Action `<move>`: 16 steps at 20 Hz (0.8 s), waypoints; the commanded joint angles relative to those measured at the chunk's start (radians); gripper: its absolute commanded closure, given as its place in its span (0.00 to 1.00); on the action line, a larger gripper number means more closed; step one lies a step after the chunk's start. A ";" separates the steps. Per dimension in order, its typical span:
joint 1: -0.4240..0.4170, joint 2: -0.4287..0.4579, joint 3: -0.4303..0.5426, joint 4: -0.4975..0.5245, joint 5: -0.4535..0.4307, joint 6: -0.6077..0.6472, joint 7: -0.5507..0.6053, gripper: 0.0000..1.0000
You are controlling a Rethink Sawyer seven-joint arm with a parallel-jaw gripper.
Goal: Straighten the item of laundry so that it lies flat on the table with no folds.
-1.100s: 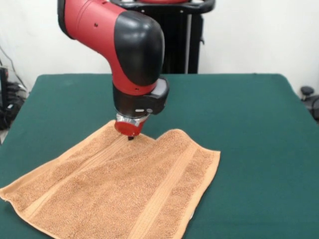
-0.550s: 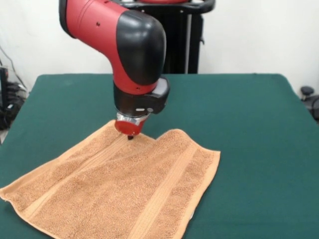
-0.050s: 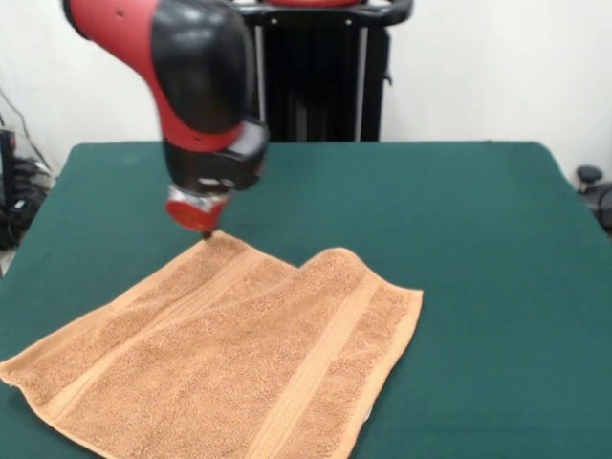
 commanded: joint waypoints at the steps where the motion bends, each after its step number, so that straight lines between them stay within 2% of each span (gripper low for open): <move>1: -0.065 -0.007 0.120 0.133 -0.088 -0.096 -0.093 1.00; 7: -0.086 0.003 0.150 0.129 -0.129 -0.136 -0.052 1.00; 12: -0.075 -0.001 0.168 0.102 -0.120 -0.119 -0.004 1.00; 16: 0.008 -0.021 0.103 0.045 -0.073 -0.092 0.118 1.00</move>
